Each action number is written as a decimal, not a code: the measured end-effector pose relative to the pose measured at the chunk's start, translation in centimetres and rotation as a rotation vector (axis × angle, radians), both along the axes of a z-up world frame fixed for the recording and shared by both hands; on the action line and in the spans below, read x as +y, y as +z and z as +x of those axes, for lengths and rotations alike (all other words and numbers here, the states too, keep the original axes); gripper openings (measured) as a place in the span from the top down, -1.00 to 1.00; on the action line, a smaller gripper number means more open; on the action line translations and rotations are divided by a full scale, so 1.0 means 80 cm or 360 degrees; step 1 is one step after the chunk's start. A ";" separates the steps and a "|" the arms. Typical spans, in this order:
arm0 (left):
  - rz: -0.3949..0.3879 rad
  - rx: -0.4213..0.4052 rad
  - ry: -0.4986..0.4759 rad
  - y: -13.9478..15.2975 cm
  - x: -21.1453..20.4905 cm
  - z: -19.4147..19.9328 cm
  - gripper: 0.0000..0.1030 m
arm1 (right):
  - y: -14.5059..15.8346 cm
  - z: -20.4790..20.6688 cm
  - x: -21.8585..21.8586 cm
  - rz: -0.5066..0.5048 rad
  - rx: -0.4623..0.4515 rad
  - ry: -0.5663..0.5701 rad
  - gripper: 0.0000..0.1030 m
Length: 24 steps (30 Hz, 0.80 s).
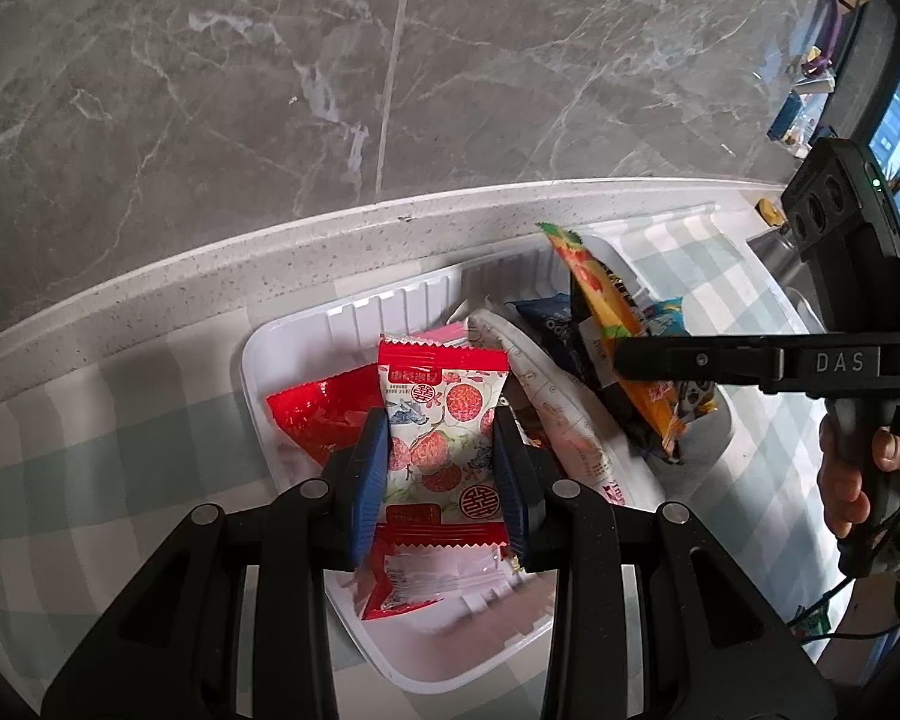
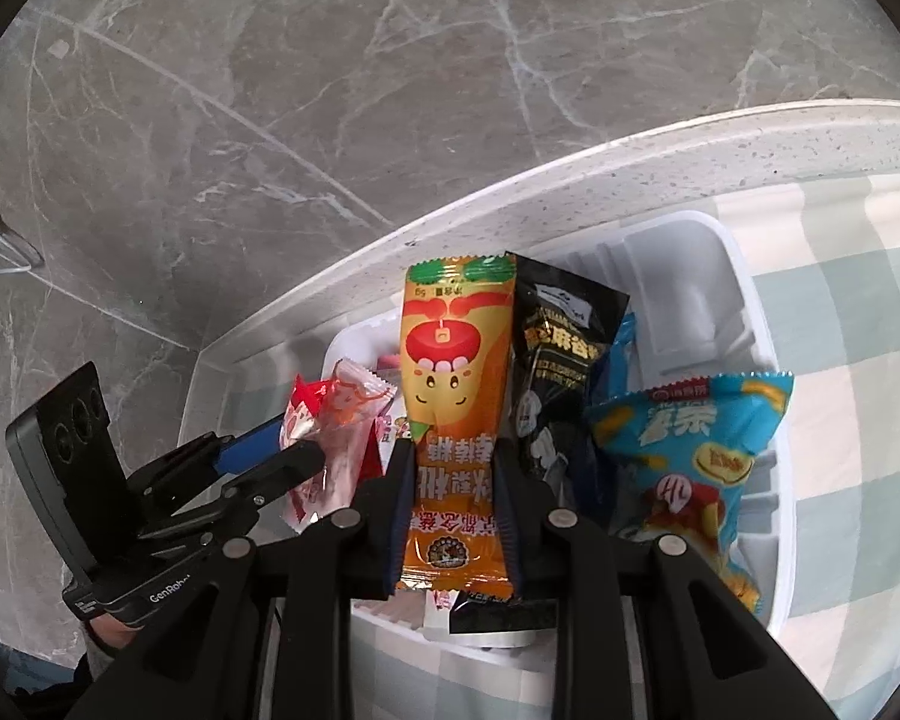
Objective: Organize snacks
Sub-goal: 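Lower the candy pack and orange bar into the tray and open both tools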
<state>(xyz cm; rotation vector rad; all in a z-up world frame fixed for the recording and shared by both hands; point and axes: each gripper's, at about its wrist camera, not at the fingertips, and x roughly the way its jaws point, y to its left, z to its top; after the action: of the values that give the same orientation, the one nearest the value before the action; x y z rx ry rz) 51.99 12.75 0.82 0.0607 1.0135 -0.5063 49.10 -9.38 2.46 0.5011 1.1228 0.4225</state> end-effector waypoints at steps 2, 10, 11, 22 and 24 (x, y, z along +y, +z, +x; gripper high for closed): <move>-0.0002 0.0001 0.0006 -0.001 0.001 0.003 0.39 | 0.001 0.003 -0.002 -0.0034 -0.0009 -0.0006 0.47; -0.0008 0.0029 0.0028 -0.010 0.003 0.015 0.37 | -0.003 0.012 0.001 -0.0113 -0.0002 0.0031 0.46; -0.0006 0.0036 0.0028 -0.012 0.002 0.016 0.36 | -0.003 0.013 0.003 -0.0124 -0.0004 0.0040 0.46; -0.0031 0.0080 0.0037 -0.024 0.004 0.023 0.34 | -0.011 0.008 0.038 -0.0191 -0.0003 0.0148 0.41; -0.0023 0.0080 0.0023 -0.026 0.003 0.021 0.33 | -0.010 0.007 0.041 -0.0201 -0.0009 0.0152 0.39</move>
<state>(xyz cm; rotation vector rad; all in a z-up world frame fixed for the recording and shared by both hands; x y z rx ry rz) 53.69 12.97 -1.23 0.0281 1.0589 -0.5039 49.70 -6.11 1.63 0.3360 1.1630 0.4327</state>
